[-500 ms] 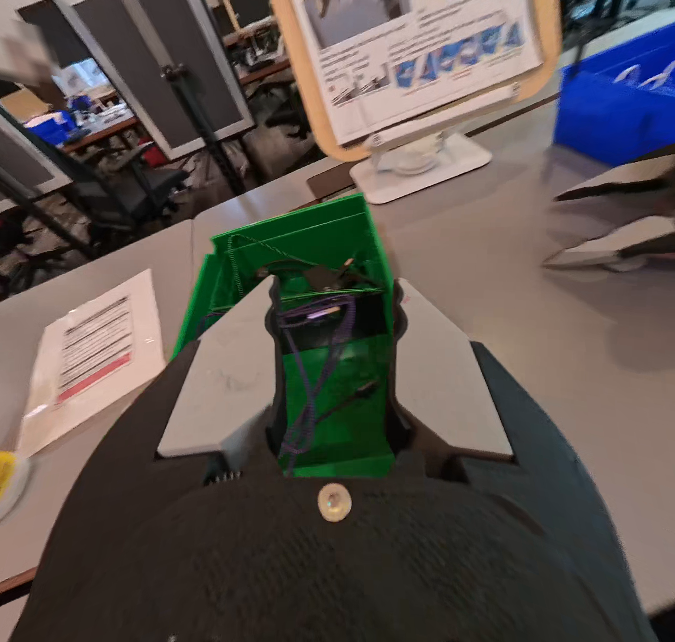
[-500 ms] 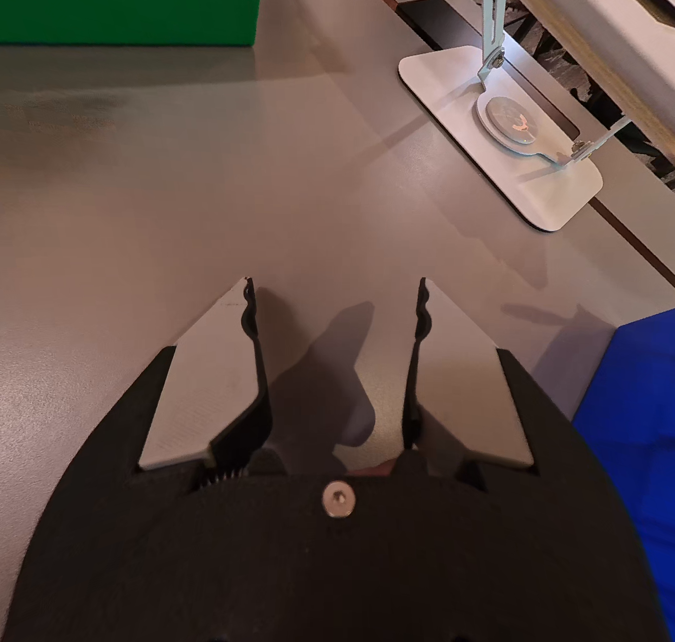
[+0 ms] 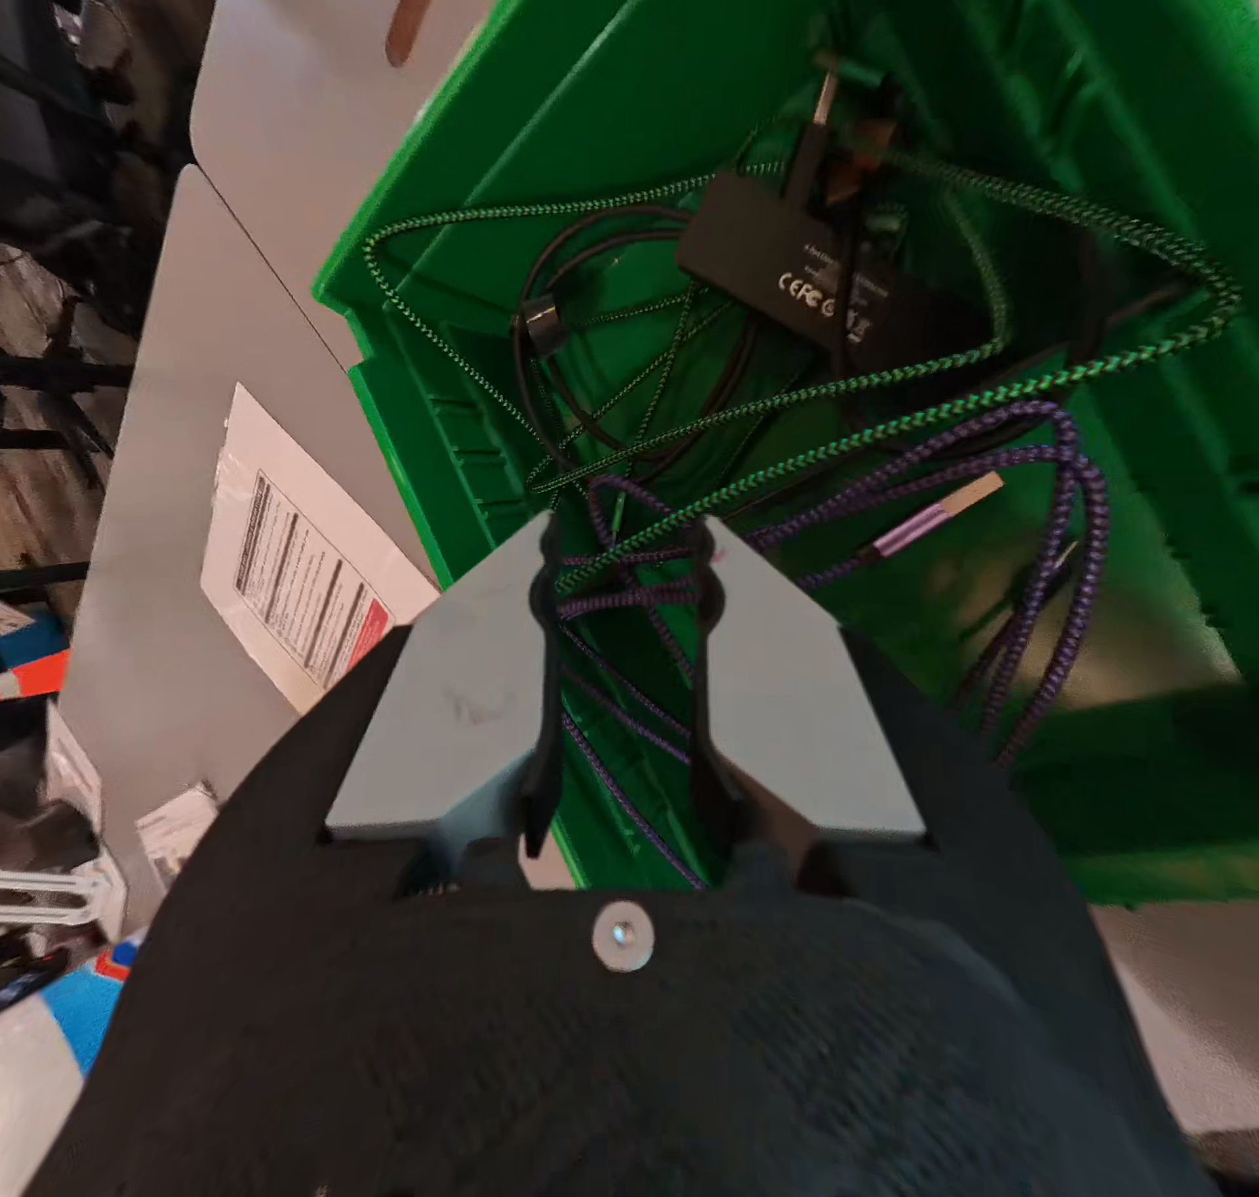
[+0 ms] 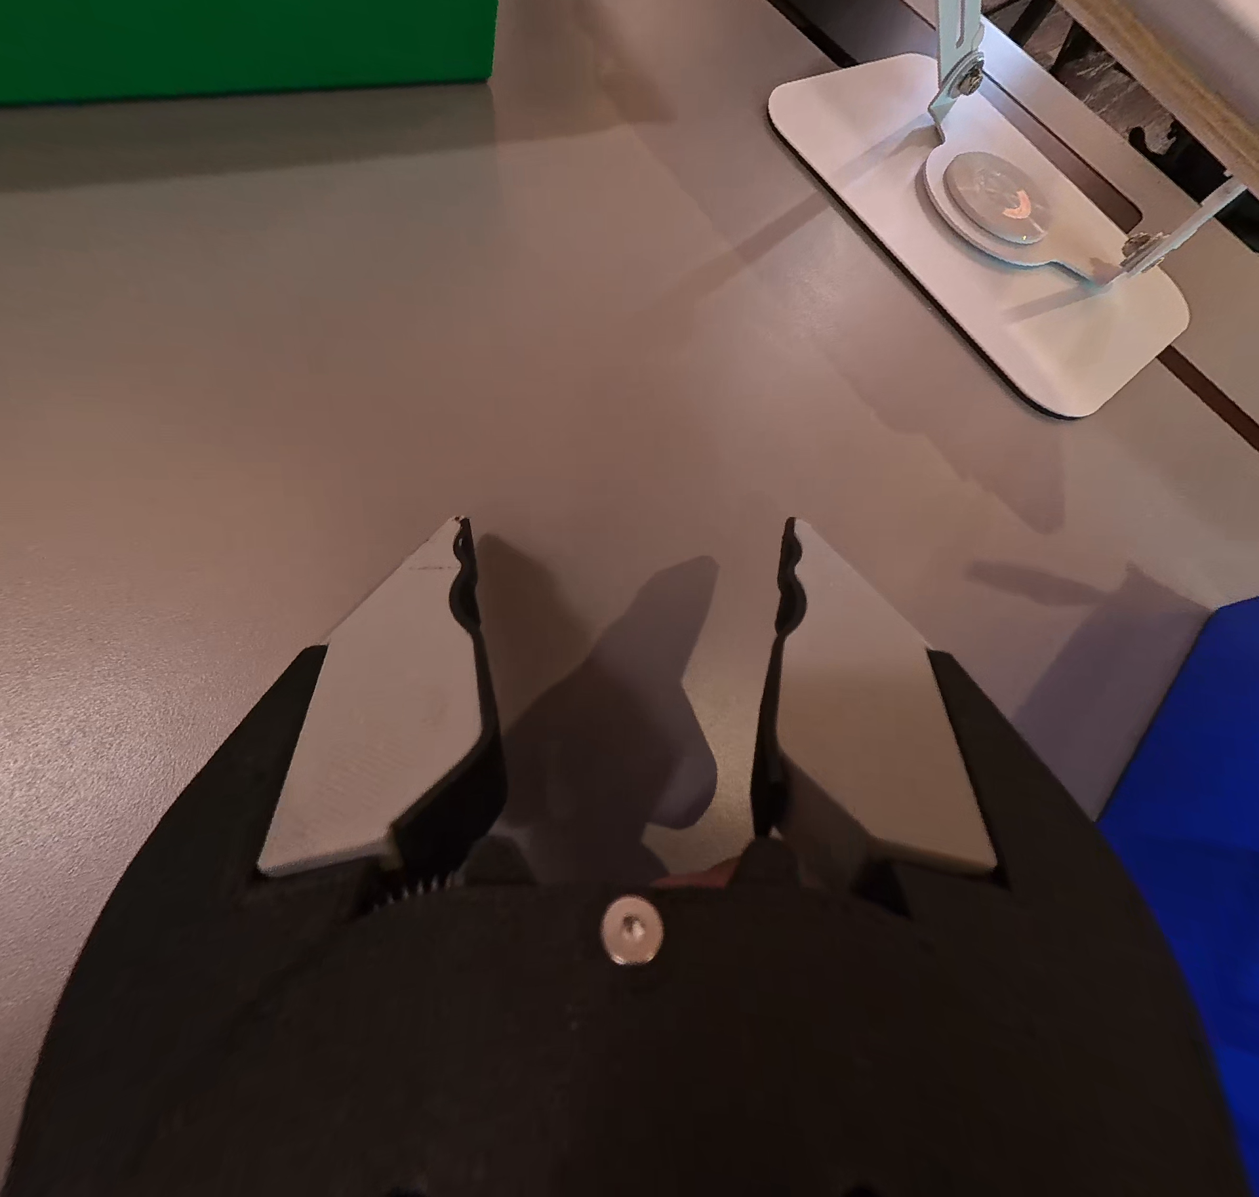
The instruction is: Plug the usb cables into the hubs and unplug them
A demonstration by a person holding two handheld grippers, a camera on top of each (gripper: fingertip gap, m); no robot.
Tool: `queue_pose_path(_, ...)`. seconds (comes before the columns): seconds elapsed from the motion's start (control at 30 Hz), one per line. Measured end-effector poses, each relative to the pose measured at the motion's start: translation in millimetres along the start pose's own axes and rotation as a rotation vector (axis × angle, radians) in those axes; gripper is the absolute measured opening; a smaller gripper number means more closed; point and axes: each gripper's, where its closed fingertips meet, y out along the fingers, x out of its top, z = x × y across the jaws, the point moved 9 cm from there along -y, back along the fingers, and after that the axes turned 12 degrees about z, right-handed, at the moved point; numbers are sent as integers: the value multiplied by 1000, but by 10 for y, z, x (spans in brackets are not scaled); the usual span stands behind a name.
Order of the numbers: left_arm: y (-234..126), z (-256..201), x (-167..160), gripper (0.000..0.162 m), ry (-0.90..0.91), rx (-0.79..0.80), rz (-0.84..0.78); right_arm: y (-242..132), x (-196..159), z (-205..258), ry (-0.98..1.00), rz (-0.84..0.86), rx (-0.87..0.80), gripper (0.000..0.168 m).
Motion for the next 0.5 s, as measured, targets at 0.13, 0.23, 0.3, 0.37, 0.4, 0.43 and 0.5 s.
queue_pose_path(0.13,-6,72,94,8,43,66,50,0,2,19,-18,0,-3,86)
queue_pose_path(0.23,-204,161,173,0,61,147,30,4,4,35,-33,4,-10,86)
queue_pose_path(0.3,-399,271,213,0,23,200,-5,4,4,42,-40,4,-15,86)
queue_pose_path(0.37,-601,406,238,0,-39,247,-53,3,4,43,-41,3,-16,86)
queue_pose_path(0.4,-697,478,245,0,-64,291,-80,1,4,42,-39,2,-16,86)
queue_pose_path(0.43,-791,547,248,0,-78,350,-99,-1,4,40,-37,0,-15,86)
queue_pose_path(0.5,-988,645,261,0,-74,484,-139,-6,4,35,-31,-5,-16,86)
